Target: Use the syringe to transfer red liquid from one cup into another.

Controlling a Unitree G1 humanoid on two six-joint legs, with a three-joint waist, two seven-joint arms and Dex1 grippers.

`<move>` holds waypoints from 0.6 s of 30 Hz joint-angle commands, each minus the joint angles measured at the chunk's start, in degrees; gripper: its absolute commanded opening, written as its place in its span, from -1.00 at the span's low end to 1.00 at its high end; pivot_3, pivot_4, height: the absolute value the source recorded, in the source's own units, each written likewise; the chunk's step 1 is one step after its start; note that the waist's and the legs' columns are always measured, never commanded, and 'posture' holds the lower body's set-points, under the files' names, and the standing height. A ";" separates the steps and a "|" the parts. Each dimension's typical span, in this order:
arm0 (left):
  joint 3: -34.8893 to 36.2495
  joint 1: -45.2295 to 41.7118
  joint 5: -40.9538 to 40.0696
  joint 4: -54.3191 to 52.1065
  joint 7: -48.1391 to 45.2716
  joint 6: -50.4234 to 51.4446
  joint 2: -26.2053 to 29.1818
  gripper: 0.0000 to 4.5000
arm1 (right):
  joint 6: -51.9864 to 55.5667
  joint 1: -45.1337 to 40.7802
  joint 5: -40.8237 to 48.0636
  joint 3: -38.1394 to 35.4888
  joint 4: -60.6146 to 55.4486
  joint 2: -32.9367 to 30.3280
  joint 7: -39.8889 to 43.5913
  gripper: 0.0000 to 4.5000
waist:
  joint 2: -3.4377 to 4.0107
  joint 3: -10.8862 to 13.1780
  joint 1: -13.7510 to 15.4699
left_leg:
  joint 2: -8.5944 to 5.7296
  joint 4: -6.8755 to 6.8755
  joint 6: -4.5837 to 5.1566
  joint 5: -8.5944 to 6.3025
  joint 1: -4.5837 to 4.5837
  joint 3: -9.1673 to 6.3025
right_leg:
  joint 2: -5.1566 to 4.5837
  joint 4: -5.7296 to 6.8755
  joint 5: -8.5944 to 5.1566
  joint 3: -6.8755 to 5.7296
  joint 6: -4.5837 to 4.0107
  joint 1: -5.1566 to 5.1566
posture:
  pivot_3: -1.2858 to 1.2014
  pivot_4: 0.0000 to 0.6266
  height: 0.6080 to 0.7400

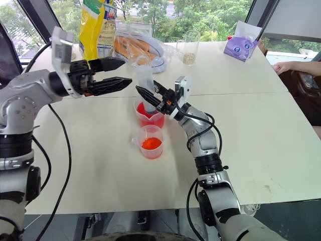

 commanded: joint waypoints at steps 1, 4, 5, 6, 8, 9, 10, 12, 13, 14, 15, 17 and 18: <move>-0.39 -2.86 2.22 1.72 -0.03 -1.73 -1.19 1.00 | -1.64 -0.06 -0.42 0.65 -0.67 -0.08 0.40 -0.38 | 0.00 0.00 -0.06 | 0.00 0.00 0.00 0.00 0.00 0.00 | 0.00 0.01 0.00 0.00 0.00 0.00 | 0.03 -0.52 1.00; -0.81 -4.53 3.17 3.85 -0.01 -2.28 -3.20 1.00 | -1.68 -0.08 -0.71 0.97 -0.58 -0.31 0.52 -0.38 | 0.00 0.00 0.01 | 0.00 0.00 0.00 0.00 0.01 0.00 | 0.00 0.02 0.00 0.00 0.00 0.00 | 0.03 -0.52 1.00; -0.86 -4.99 3.26 4.35 -0.04 -2.34 -3.81 1.00 | -1.71 -0.09 -0.82 1.09 -0.52 -0.37 0.58 -0.38 | 0.00 0.00 0.05 | 0.00 0.00 0.00 0.00 0.01 0.00 | 0.00 0.03 0.00 0.01 0.00 0.00 | 0.03 -0.52 1.00; -0.91 -5.26 3.39 4.54 -0.15 -2.30 -4.27 1.00 | -1.73 -0.03 -0.94 1.19 -0.57 -0.40 0.60 -0.38 | -0.01 0.00 0.06 | 0.00 0.00 0.00 0.00 0.01 0.00 | 0.00 0.03 0.00 0.00 0.00 0.00 | 0.03 -0.52 1.00; -0.96 -5.41 3.71 4.78 -0.50 -2.24 -4.83 1.00 | -1.85 0.00 -1.07 1.30 -0.46 -0.39 0.59 -0.38 | -0.01 0.00 0.05 | 0.00 0.01 0.00 0.00 0.01 0.00 | -0.01 0.02 0.00 0.01 0.00 0.01 | 0.03 -0.52 1.00; -0.99 -5.34 3.88 4.84 -0.63 -2.28 -5.02 1.00 | -1.86 0.03 -1.11 1.35 -0.48 -0.39 0.57 -0.38 | -0.01 0.00 0.04 | 0.00 0.01 0.00 0.00 0.01 0.00 | -0.01 0.02 0.00 0.01 0.00 0.01 | 0.03 -0.52 1.00; -0.96 -5.26 4.00 4.91 -0.79 -2.28 -5.18 1.00 | -1.88 0.02 -1.16 1.40 -0.45 -0.41 0.58 -0.38 | -0.01 0.00 0.05 | 0.00 0.01 0.00 0.00 0.01 -0.01 | -0.01 0.02 0.00 0.01 0.00 0.01 | 0.03 -0.52 1.00; -0.90 -5.04 4.13 4.96 -1.27 -2.16 -5.42 0.76 | -1.87 -0.03 -1.27 1.52 -0.35 -0.40 0.55 -0.38 | -0.01 0.00 -0.01 | 0.00 0.01 0.00 0.00 0.01 -0.01 | -0.01 0.03 0.00 0.01 0.00 0.00 | 0.03 -0.52 1.00; -0.86 -4.94 4.13 4.94 -1.47 -2.00 -5.50 0.68 | -1.83 -0.12 -1.32 1.57 -0.31 -0.38 0.50 -0.38 | -0.01 0.00 -0.02 | 0.00 0.01 0.00 0.00 0.01 -0.01 | -0.01 0.03 0.00 0.01 0.00 0.00 | 0.03 -0.52 1.00; -0.83 -4.88 4.16 4.93 -1.61 -1.88 -5.57 0.46 | -1.80 -0.18 -1.34 1.60 -0.28 -0.37 0.47 -0.38 | -0.01 0.00 -0.01 | 0.00 0.01 0.00 0.00 0.01 -0.01 | -0.01 0.03 0.00 0.01 0.00 0.00 | 0.03 -0.52 1.00; -0.93 -4.74 4.34 4.88 -1.75 -1.93 -5.62 0.26 | -1.78 -0.27 -1.35 1.63 -0.27 -0.36 0.43 -0.38 | -0.01 0.00 0.01 | 0.00 0.01 0.00 0.00 0.01 -0.02 | -0.01 0.03 0.00 0.00 0.00 0.00 | 0.03 -0.52 1.00; -1.02 -4.47 4.48 4.61 -1.84 -1.77 -5.73 -0.25 | -1.60 -0.27 -1.26 1.71 -0.56 -0.42 0.45 -0.38 | -0.01 0.00 0.02 | 0.00 0.01 0.00 0.00 0.01 -0.02 | -0.01 0.03 0.00 0.00 0.00 0.00 | 0.03 -0.52 1.00; -1.07 -4.41 4.60 4.59 -1.90 -1.80 -5.79 -0.45 | -1.55 -0.27 -1.24 1.74 -0.63 -0.45 0.47 -0.38 | 0.00 0.00 0.03 | 0.00 0.01 0.00 0.00 0.01 -0.02 | -0.01 0.03 0.00 0.01 0.00 0.00 | 0.03 -0.52 1.00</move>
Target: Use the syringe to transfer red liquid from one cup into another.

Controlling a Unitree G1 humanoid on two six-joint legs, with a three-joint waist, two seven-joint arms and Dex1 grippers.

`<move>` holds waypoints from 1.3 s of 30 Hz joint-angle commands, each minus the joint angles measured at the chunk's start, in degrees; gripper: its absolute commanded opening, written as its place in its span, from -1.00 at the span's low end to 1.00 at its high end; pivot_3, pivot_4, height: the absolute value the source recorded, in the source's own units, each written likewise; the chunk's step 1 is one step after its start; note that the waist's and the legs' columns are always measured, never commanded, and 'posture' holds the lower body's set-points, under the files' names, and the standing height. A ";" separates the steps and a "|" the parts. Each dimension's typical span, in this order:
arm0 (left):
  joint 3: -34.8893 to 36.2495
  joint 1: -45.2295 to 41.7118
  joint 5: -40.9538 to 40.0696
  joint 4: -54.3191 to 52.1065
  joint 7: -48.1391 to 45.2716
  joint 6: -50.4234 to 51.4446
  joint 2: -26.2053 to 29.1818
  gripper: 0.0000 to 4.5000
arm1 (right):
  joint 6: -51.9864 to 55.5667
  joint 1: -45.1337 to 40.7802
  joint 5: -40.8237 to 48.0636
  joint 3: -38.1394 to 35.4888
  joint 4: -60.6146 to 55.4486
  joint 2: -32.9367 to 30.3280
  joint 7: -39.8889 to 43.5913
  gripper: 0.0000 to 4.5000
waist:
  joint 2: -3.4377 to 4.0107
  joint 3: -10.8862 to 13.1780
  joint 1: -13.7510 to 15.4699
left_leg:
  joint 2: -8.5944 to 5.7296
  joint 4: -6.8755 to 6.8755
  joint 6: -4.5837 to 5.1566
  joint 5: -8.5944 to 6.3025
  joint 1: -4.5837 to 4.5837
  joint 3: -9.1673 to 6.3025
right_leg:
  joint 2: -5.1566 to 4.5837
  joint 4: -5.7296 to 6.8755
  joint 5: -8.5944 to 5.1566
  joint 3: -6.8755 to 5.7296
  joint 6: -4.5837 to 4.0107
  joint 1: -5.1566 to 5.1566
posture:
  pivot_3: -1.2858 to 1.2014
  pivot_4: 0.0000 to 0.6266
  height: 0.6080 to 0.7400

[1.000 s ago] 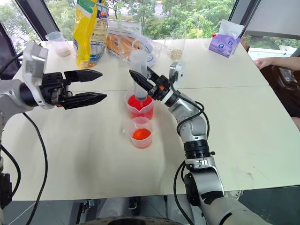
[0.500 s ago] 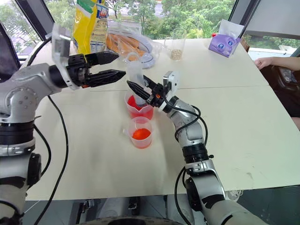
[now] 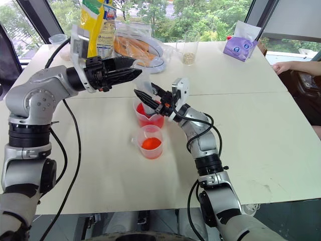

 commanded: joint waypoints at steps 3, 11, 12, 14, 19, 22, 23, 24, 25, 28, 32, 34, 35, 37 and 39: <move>0.37 -0.68 0.51 -0.93 -0.74 -0.68 -0.15 -0.99 | -0.41 -0.58 0.31 0.31 -0.82 -0.05 0.39 -0.38 | 0.00 0.00 0.00 | 0.00 0.00 0.00 0.00 0.00 0.00 | 0.00 0.00 0.00 0.00 0.00 0.00 | 0.03 -0.52 1.00; 0.11 -2.58 2.29 -0.33 -1.05 -2.16 -0.57 -0.99 | -0.20 0.29 0.01 0.68 -0.17 -0.94 1.31 -0.38 | 0.00 0.00 0.02 | 0.00 0.00 0.00 0.00 0.00 -0.01 | 0.00 0.01 0.00 0.00 0.00 0.00 | 0.03 -0.52 1.00; 0.26 -3.15 2.52 0.08 -0.99 -2.44 -0.64 -0.99 | -0.18 0.27 -0.07 0.70 0.18 -0.99 1.36 -0.38 | 0.00 0.00 0.02 | 0.00 0.00 0.00 0.00 0.00 -0.01 | 0.00 0.01 0.00 0.00 0.00 0.00 | 0.03 -0.52 1.00; 0.60 -4.23 2.97 0.88 -1.01 -2.84 -0.75 -0.99 | -0.32 0.24 -0.23 0.75 0.89 -1.12 1.62 -0.38 | 0.00 0.00 0.03 | 0.00 0.00 0.00 0.00 0.00 0.00 | 0.00 0.02 0.00 0.00 0.00 0.00 | 0.03 -0.52 1.00; 1.89 -6.79 3.86 2.49 -0.99 -3.77 -0.25 -0.99 | -0.29 0.35 -0.61 1.06 2.88 -1.57 2.26 -0.38 | 0.00 0.00 0.02 | 0.00 0.01 0.00 0.00 0.00 0.00 | 0.00 0.02 0.00 0.00 0.00 0.00 | 0.03 -0.52 1.00; 2.39 -7.64 3.95 2.98 -1.29 -3.94 0.33 -0.99 | -0.53 0.31 -0.76 1.37 3.58 -1.85 2.78 -0.38 | 0.00 0.00 0.02 | 0.00 0.00 0.00 0.00 0.00 0.00 | 0.00 0.02 0.00 0.00 0.00 0.00 | 0.03 -0.52 1.00; 2.48 -7.81 4.04 3.06 -1.27 -4.08 0.45 -0.99 | -0.54 0.27 -0.69 1.37 3.69 -1.84 2.79 -0.38 | 0.00 0.00 -0.02 | 0.00 0.00 0.00 0.00 0.00 0.00 | 0.00 0.02 0.00 0.00 0.00 0.00 | 0.03 -0.52 1.00; 2.62 -8.07 4.14 3.22 -1.17 -4.24 0.55 -0.99 | -0.48 0.26 -0.63 1.40 3.78 -1.83 2.84 -0.38 | 0.00 0.00 -0.02 | 0.00 0.00 0.00 0.00 0.00 0.00 | 0.00 0.02 0.00 0.00 0.00 0.00 | 0.03 -0.52 1.00; 2.72 -8.24 4.21 3.33 -1.09 -4.34 0.60 -0.99 | -0.45 0.25 -0.60 1.43 3.84 -1.82 2.87 -0.38 | 0.00 0.00 -0.01 | 0.00 0.00 0.00 0.00 0.00 0.00 | 0.00 0.02 0.00 0.00 0.00 0.00 | 0.03 -0.52 1.00; 3.03 -8.83 4.38 3.63 -0.92 -4.63 0.75 -0.99 | -0.28 0.38 -0.57 1.66 3.91 -1.75 3.04 -0.38 | 0.00 0.00 0.01 | 0.00 0.00 0.00 0.00 0.00 -0.01 | 0.00 0.03 0.00 0.00 0.00 0.00 | 0.03 -0.52 1.00; 3.31 -9.42 4.50 3.93 -0.78 -4.94 0.86 -0.99 | -0.19 0.37 -0.57 1.77 4.08 -1.69 3.11 -0.38 | 0.00 0.00 -0.01 | 0.00 0.01 0.00 0.00 0.01 -0.01 | 0.00 0.04 0.00 0.00 0.00 0.00 | 0.03 -0.52 1.00; 3.37 -9.59 4.61 4.07 -0.78 -5.17 0.88 -0.99 | -0.10 0.35 -0.59 1.83 4.11 -1.67 3.11 -0.38 | 0.00 0.00 0.00 | 0.00 0.01 0.00 0.00 0.01 -0.01 | 0.00 0.04 0.00 0.00 0.00 0.00 | 0.03 -0.52 1.00; 3.41 -9.71 4.68 4.20 -0.78 -5.26 0.86 -0.99 | -0.09 0.30 -0.59 1.83 4.18 -1.67 3.12 -0.38 | 0.00 0.00 0.00 | 0.00 0.01 0.00 0.00 0.01 -0.01 | 0.00 0.04 0.00 0.00 0.00 0.00 | 0.03 -0.52 1.00; 3.51 -9.89 4.79 4.38 -0.74 -5.39 0.82 -0.99 | -0.05 0.24 -0.59 1.83 4.26 -1.69 3.16 -0.38 | 0.00 0.00 -0.01 | 0.00 0.01 0.00 0.00 0.01 -0.01 | 0.00 0.04 0.00 0.00 0.00 0.00 | 0.03 -0.52 1.00; 3.64 -10.10 4.86 4.53 -0.60 -5.56 0.79 -0.99 | 0.05 0.19 -0.53 1.85 4.26 -1.67 3.18 -0.38 | 0.00 0.00 -0.02 | 0.00 0.01 0.00 0.00 0.01 -0.01 | 0.00 0.04 0.00 0.00 0.00 0.00 | 0.03 -0.52 1.00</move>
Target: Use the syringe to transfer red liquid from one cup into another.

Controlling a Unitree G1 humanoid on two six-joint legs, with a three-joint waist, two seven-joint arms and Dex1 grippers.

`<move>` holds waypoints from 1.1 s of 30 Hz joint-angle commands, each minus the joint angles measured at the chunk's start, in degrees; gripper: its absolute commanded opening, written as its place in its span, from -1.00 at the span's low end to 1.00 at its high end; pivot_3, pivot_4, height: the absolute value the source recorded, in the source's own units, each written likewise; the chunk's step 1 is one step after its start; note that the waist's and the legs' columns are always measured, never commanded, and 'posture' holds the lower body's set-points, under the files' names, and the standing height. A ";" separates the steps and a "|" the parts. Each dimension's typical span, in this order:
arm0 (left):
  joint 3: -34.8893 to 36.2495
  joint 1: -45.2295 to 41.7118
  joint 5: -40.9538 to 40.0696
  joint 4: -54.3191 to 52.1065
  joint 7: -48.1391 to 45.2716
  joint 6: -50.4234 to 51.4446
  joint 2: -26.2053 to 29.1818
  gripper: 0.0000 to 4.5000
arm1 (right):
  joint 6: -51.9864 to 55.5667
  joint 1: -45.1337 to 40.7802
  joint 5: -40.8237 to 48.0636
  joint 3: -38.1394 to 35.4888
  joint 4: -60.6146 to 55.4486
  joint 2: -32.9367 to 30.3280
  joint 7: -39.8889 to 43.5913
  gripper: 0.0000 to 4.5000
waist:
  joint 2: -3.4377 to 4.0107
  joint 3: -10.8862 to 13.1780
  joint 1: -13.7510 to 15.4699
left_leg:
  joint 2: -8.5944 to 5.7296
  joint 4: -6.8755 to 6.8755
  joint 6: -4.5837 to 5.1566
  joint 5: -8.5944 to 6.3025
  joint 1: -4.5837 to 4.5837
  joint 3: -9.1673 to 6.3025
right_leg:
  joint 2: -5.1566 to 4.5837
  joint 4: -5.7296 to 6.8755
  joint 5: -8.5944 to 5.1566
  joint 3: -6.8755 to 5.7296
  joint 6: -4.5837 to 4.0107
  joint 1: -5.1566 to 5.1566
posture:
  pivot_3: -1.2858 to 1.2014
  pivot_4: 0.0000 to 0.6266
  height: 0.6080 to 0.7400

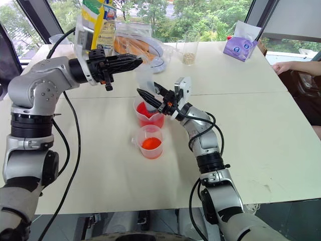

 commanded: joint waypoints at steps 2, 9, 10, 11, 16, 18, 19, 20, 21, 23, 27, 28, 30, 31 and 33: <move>5.10 -4.79 0.05 -0.56 1.48 -4.17 1.47 -0.99 | 1.24 1.30 -0.80 1.96 1.22 -0.37 2.04 -0.38 | 0.00 0.00 0.01 | 0.00 0.00 0.00 0.00 0.00 0.00 | 0.00 0.00 0.00 0.00 0.00 0.00 | 0.03 -0.52 1.00; 5.19 -5.17 -0.01 -0.23 1.59 -4.72 1.44 -0.99 | 1.32 1.35 -0.88 2.20 1.09 -0.16 2.12 -0.38 | 0.00 0.00 0.01 | 0.00 0.00 0.00 0.00 0.00 0.00 | 0.00 0.00 0.00 0.00 0.00 0.00 | 0.03 -0.52 1.00; 5.19 -5.18 -0.04 -0.22 1.61 -4.73 1.42 -0.99 | 1.34 1.35 -0.88 2.22 1.04 -0.15 2.13 -0.38 | 0.00 0.00 0.01 | 0.00 0.00 0.00 0.00 0.00 0.00 | 0.00 0.00 0.00 0.00 0.00 0.00 | 0.03 -0.52 1.00; 5.19 -5.15 -0.07 -0.28 1.63 -4.72 1.41 -0.99 | 1.37 1.36 -0.86 2.24 0.99 -0.14 2.14 -0.38 | 0.00 0.00 0.01 | 0.00 0.00 0.00 0.00 0.00 0.00 | 0.00 0.00 0.00 0.00 0.00 0.00 | 0.03 -0.52 1.00; 4.56 -3.11 -0.83 -2.48 0.78 -3.26 1.75 -0.99 | 1.86 0.88 -0.38 2.02 -0.11 -0.09 1.93 -0.38 | 0.00 0.00 -0.01 | 0.00 0.00 0.00 0.00 0.00 0.00 | 0.00 0.01 0.00 0.00 0.00 0.00 | 0.03 -0.52 1.00; 4.20 -2.06 -1.04 -3.33 0.33 -2.78 1.93 -0.99 | 2.03 0.19 -0.04 1.72 -0.80 0.02 1.70 -0.38 | 0.00 0.00 -0.06 | 0.00 0.00 0.00 0.00 0.00 0.00 | 0.00 0.00 0.00 0.00 0.00 0.00 | 0.03 -0.52 1.00; 4.06 -1.59 -0.94 -3.63 0.43 -2.79 1.91 -0.99 | 2.16 -0.13 0.15 1.55 -1.23 0.06 1.56 -0.38 | 0.00 0.00 -0.05 | 0.00 0.00 0.00 0.00 0.00 0.00 | 0.00 0.00 0.00 0.00 0.00 0.00 | 0.03 -0.52 1.00; 3.90 -1.17 -0.69 -3.74 0.86 -2.68 1.88 -0.82 | 2.20 -0.49 0.28 1.36 -1.69 0.05 1.41 -0.38 | 0.00 0.00 -0.03 | 0.00 0.00 0.00 0.00 0.00 0.00 | 0.00 0.00 0.00 0.00 0.00 0.00 | 0.03 -0.52 1.00; 3.81 -0.83 -0.55 -3.85 1.18 -2.54 1.84 -0.62 | 2.24 -0.77 0.36 1.18 -2.07 0.03 1.30 -0.38 | 0.00 0.00 -0.04 | 0.00 0.00 0.00 0.00 0.00 0.00 | 0.00 0.00 0.00 0.00 0.00 0.00 | 0.03 -0.52 1.00; 4.00 -0.09 -0.93 -4.35 1.41 -1.72 1.85 -0.25 | 2.52 -1.29 0.62 0.76 -2.81 -0.03 1.06 -0.38 | 0.00 0.00 -0.06 | 0.01 0.00 0.00 0.00 0.00 0.00 | 0.00 0.00 0.00 0.00 0.00 0.00 | 0.03 -0.52 1.00; 5.10 1.60 -1.85 -5.73 1.22 -0.07 2.55 0.64 | 3.50 -2.30 1.50 -0.34 -4.50 -0.11 0.21 -0.38 | 0.00 0.00 -0.11 | 0.01 0.00 0.00 0.00 0.02 0.00 | 0.00 0.02 0.00 0.00 0.00 0.00 | 0.03 -0.52 1.00; 5.40 2.05 -2.13 -6.19 1.04 0.27 2.96 0.90 | 3.84 -2.48 1.78 -0.62 -4.98 -0.18 0.01 -0.38 | 0.00 0.00 -0.09 | 0.02 0.00 -0.01 0.00 0.02 -0.01 | 0.00 0.02 0.00 0.00 0.00 0.00 | 0.03 -0.52 1.00; 6.22 3.00 -3.11 -7.27 0.43 0.88 3.97 0.99 | 4.43 -2.69 2.24 -1.03 -5.84 -0.32 -0.37 -0.38 | 0.00 0.00 -0.08 | 0.02 0.00 -0.01 0.01 0.01 -0.01 | 0.00 0.02 0.00 0.00 0.00 0.00 | 0.03 -0.52 1.00; 6.83 3.40 -3.59 -7.63 0.15 0.81 4.41 0.99 | 4.71 -2.75 2.46 -1.18 -6.20 -0.39 -0.56 -0.38 | 0.00 0.00 -0.05 | 0.02 0.00 -0.01 0.01 0.01 0.00 | 0.00 0.02 0.00 0.01 0.00 0.00 | 0.03 -0.52 1.00; 8.68 4.00 -4.93 -8.00 0.37 1.62 5.59 0.99 | 5.37 -2.93 3.01 -1.61 -7.09 -0.57 -0.94 -0.38 | 0.00 0.00 -0.02 | 0.02 0.00 -0.01 0.01 0.01 -0.01 | 0.00 0.01 0.00 0.00 0.00 -0.01 | 0.03 -0.52 1.00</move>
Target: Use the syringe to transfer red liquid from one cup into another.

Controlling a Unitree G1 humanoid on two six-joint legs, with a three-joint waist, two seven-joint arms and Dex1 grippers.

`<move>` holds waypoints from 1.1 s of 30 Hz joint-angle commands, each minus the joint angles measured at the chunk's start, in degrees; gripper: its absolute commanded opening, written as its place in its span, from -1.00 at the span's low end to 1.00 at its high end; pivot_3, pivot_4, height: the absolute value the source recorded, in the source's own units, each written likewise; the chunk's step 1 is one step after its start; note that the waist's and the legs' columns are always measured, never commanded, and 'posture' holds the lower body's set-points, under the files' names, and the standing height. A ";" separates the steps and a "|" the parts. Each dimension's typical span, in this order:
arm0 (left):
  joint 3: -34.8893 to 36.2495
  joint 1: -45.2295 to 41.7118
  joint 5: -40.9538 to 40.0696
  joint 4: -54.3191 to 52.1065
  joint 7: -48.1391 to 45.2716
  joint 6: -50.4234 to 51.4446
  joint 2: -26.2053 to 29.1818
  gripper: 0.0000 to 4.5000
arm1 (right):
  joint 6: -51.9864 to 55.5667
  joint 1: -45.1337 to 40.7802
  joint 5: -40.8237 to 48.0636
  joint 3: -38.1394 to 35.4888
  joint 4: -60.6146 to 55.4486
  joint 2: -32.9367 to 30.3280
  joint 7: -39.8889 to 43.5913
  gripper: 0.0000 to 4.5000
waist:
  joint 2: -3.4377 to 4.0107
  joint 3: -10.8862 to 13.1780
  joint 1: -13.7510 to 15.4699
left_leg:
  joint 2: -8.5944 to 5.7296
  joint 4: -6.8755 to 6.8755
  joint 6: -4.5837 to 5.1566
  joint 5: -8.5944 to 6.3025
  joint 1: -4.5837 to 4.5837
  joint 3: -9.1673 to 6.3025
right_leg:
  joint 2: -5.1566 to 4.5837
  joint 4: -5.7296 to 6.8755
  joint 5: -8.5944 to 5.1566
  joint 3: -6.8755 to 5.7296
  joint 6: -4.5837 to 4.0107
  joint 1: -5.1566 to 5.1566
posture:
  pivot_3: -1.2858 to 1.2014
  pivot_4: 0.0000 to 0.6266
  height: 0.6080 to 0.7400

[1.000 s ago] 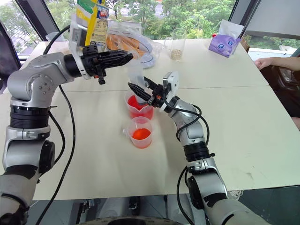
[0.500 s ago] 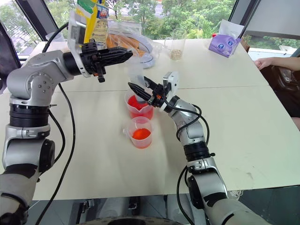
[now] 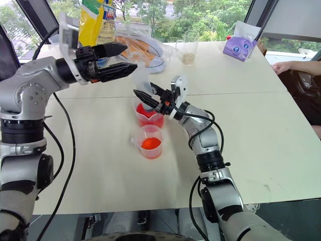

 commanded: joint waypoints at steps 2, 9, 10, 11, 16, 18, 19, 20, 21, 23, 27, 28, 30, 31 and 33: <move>6.05 1.16 -4.42 -3.94 -1.34 1.82 4.03 0.99 | 0.94 -1.93 2.69 -1.87 -5.11 -0.15 -1.19 -0.38 | 0.00 0.00 0.00 | 0.00 0.00 0.00 0.00 0.00 -0.01 | 0.00 0.00 0.00 0.00 0.00 0.00 | 0.03 -0.52 1.00; 9.70 4.75 -8.15 -5.21 -1.20 4.48 7.72 0.99 | 5.08 -2.04 5.99 -2.09 -14.19 -1.57 -1.81 -0.38 | 0.00 0.00 0.22 | 0.00 0.00 0.00 0.00 0.00 -0.02 | -0.02 0.00 0.00 -0.01 0.00 0.00 | 0.03 -0.52 1.00; 9.62 5.32 -7.90 -5.42 -1.43 4.35 8.24 0.99 | 8.66 -1.78 9.18 -2.32 -18.61 -2.55 -1.71 -0.38 | 0.00 0.00 0.25 | -0.01 0.00 0.00 0.00 -0.01 -0.02 | -0.04 0.00 0.00 -0.01 0.00 0.00 | 0.03 -0.52 1.00; 9.51 5.64 -7.97 -5.56 -1.64 4.38 8.53 0.99 | 12.11 -1.44 12.27 -2.65 -22.42 -3.55 -1.69 -0.38 | 0.01 0.01 0.26 | -0.01 0.00 0.00 0.00 -0.01 -0.02 | -0.04 -0.01 0.00 -0.01 0.00 0.00 | 0.03 -0.52 1.00; 8.78 6.10 -8.95 -5.82 -2.25 4.99 9.24 0.99 | 23.17 0.54 22.76 -3.67 -33.11 -8.21 -2.62 -0.38 | 0.00 0.00 0.26 | -0.01 -0.01 0.01 -0.01 -0.03 -0.05 | -0.07 -0.04 0.00 -0.03 -0.01 0.00 | 0.03 -0.52 1.00; 8.47 5.97 -9.11 -5.74 -2.58 5.25 9.35 0.99 | 25.98 1.66 25.42 -3.64 -35.28 -9.66 -2.73 -0.38 | 0.00 0.00 0.26 | -0.01 -0.01 0.01 -0.01 -0.01 -0.04 | -0.06 -0.03 0.00 -0.04 -0.01 0.01 | 0.03 -0.52 1.00; 8.36 5.90 -9.13 -5.67 -2.71 5.29 9.39 0.99 | 26.75 1.97 26.14 -3.61 -35.83 -10.11 -2.85 -0.38 | 0.00 0.00 0.26 | -0.01 -0.01 0.01 -0.01 0.00 -0.04 | -0.06 -0.02 0.00 -0.04 -0.01 0.01 | 0.03 -0.52 1.00; 8.25 5.83 -9.31 -5.81 -2.93 5.50 9.45 0.99 | 27.28 2.88 26.57 -3.44 -36.30 -10.52 -2.85 -0.38 | 0.00 0.00 0.26 | -0.01 -0.01 0.01 -0.01 0.00 -0.04 | -0.05 -0.02 0.00 -0.04 -0.01 0.01 | 0.03 -0.52 1.00; 8.17 5.61 -9.62 -5.92 -3.15 5.81 9.49 0.99 | 27.13 3.95 26.22 -3.12 -36.31 -10.72 -2.57 -0.38 | 0.00 0.00 0.25 | -0.01 -0.01 0.01 -0.01 0.00 -0.03 | -0.05 -0.02 0.00 -0.03 -0.01 0.01 | 0.03 -0.52 1.00; 8.04 5.29 -10.37 -6.26 -3.36 6.55 9.61 0.99 | 26.48 5.61 25.33 -2.48 -36.21 -10.96 -2.01 -0.38 | 0.00 0.00 0.26 | -0.01 -0.01 0.01 -0.01 0.00 -0.03 | -0.03 -0.03 0.00 -0.03 -0.01 0.01 | 0.03 -0.52 1.00; 8.34 4.82 -14.47 -9.28 -3.80 10.55 9.80 0.99 | 23.56 9.01 22.00 -0.68 -34.18 -10.75 -0.85 -0.38 | -0.02 0.00 0.25 | -0.01 -0.01 0.02 -0.01 -0.01 -0.03 | -0.02 -0.04 -0.01 -0.03 -0.01 0.01 | 0.03 -0.52 1.00; 8.55 4.77 -15.71 -10.01 -3.84 11.78 9.95 0.99 | 22.76 9.77 21.15 -0.17 -33.88 -10.84 -0.33 -0.38 | -0.02 0.00 0.25 | -0.01 -0.01 0.02 -0.01 -0.01 -0.02 | -0.02 -0.04 -0.01 -0.03 -0.01 0.01 | 0.03 -0.52 1.00; 9.17 4.66 -18.23 -11.06 -3.97 14.03 10.43 0.99 | 21.56 11.01 19.89 0.64 -33.46 -10.95 0.41 -0.38 | -0.02 0.00 0.24 | -0.02 -0.01 0.02 -0.01 -0.01 -0.03 | -0.02 -0.04 -0.01 -0.02 -0.01 0.01 | 0.03 -0.52 1.00; 9.44 4.65 -19.32 -11.50 -4.03 14.92 10.75 0.99 | 20.99 11.51 19.30 0.98 -33.26 -10.99 0.73 -0.38 | -0.02 0.00 0.24 | -0.02 -0.01 0.02 -0.01 -0.01 -0.03 | -0.02 -0.04 -0.01 -0.02 -0.01 0.01 | 0.03 -0.52 1.00; 10.03 4.57 -21.88 -12.29 -4.13 16.98 11.64 0.99 | 20.33 12.04 18.66 1.32 -33.01 -10.97 1.01 -0.38 | -0.02 0.00 0.21 | -0.01 0.00 0.02 -0.01 -0.01 -0.04 | -0.01 -0.04 -0.01 -0.02 -0.01 0.01 | 0.03 -0.52 1.00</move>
